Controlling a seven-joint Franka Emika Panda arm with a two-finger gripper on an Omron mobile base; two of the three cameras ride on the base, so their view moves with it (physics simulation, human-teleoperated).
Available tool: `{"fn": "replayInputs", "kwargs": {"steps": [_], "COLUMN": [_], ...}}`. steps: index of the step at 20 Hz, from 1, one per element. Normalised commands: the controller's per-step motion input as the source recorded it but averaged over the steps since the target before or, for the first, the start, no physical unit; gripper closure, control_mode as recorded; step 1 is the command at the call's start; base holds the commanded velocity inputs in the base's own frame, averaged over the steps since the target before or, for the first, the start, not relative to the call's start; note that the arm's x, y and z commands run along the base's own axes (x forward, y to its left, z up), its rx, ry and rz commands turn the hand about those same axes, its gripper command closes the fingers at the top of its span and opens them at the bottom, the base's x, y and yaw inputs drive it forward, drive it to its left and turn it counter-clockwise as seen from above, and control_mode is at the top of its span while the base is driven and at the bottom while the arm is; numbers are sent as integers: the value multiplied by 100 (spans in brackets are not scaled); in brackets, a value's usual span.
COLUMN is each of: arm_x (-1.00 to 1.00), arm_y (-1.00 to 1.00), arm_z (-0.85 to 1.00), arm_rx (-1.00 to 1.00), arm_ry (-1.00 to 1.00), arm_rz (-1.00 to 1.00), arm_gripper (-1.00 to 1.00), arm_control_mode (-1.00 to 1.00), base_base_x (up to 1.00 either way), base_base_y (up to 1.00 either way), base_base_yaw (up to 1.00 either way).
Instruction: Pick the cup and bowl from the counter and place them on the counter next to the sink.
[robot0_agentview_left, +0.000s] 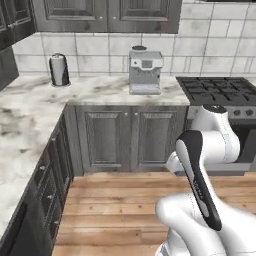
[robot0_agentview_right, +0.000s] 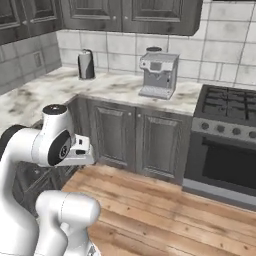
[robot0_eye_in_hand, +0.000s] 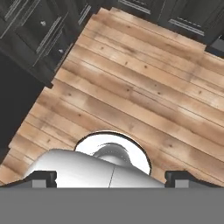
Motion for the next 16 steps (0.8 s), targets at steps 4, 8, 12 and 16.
{"fn": "replayInputs", "kwargs": {"steps": [4,8,12,16], "arm_x": [0,0,0,0], "arm_y": [0,0,0,0], "arm_z": [0,0,0,0], "arm_rx": [0,0,0,0], "arm_ry": [0,0,0,0], "arm_rz": [0,0,0,0], "arm_gripper": [-100,-100,-100,-100], "arm_control_mode": [100,100,100,100], "base_base_x": [36,43,97,100], "base_base_y": [-67,-57,-8,-29], "base_base_yaw": [-68,-51,-4,0]}}
